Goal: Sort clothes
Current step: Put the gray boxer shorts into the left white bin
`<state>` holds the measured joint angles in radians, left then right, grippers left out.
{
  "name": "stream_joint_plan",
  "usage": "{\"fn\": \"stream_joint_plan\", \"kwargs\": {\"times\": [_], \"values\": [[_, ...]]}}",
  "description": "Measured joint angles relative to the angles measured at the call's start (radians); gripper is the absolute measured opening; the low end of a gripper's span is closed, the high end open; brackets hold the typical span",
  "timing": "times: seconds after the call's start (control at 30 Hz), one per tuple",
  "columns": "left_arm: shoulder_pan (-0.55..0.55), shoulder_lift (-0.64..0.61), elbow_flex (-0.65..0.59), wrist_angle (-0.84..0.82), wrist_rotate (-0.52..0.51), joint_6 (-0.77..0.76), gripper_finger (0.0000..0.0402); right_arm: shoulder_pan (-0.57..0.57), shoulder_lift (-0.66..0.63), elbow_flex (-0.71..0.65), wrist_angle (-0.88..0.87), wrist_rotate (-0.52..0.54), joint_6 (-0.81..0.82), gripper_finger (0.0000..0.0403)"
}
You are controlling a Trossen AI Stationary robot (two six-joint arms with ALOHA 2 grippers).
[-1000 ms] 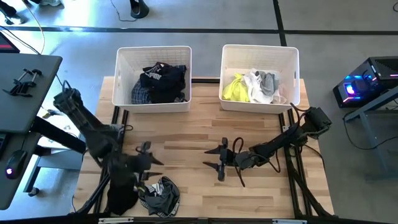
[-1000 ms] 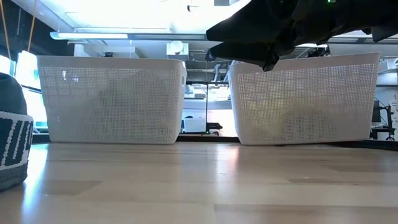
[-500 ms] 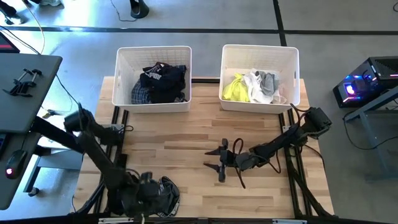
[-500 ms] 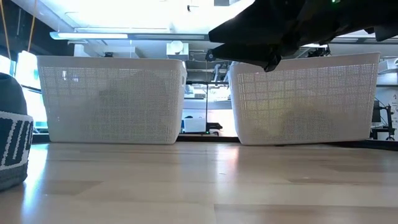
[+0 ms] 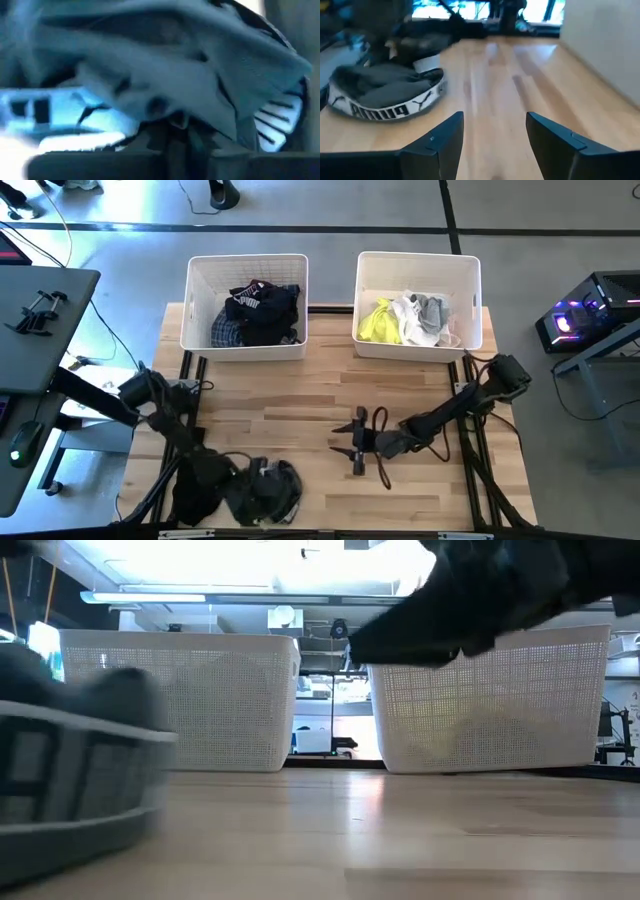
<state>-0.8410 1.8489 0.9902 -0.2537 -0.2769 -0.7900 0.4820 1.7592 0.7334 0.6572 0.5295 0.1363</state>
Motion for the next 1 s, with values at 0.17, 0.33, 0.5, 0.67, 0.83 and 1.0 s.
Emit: {"fn": "stream_joint_plan", "kwargs": {"times": [0.17,0.33,0.5,0.67,0.83,1.0], "values": [[0.056,-0.059,-0.006,-0.025,-0.129,0.13,0.0016,0.0,0.082,0.021,0.011,-0.099,-0.014,0.0204],[0.114,-0.128,-0.005,0.022,-0.285,0.31,0.0009,-0.002,0.194,0.119,0.011,-0.111,-0.063,0.0204],[0.173,-0.182,-0.005,0.089,-0.321,0.502,0.0003,-0.026,0.26,0.257,-0.002,-0.079,-0.161,0.0204],[0.189,-0.273,-0.005,0.051,-0.383,0.629,0.0003,-0.047,0.265,0.371,-0.156,-0.024,-0.205,0.0204],[0.172,-0.407,-0.005,0.036,-0.547,0.748,0.0003,-0.041,0.261,0.461,-0.341,0.204,-0.203,0.0204],[0.155,-0.563,-0.003,-0.017,-0.795,0.834,0.0003,0.005,0.211,0.527,-0.517,0.386,-0.19,0.0204]]}}
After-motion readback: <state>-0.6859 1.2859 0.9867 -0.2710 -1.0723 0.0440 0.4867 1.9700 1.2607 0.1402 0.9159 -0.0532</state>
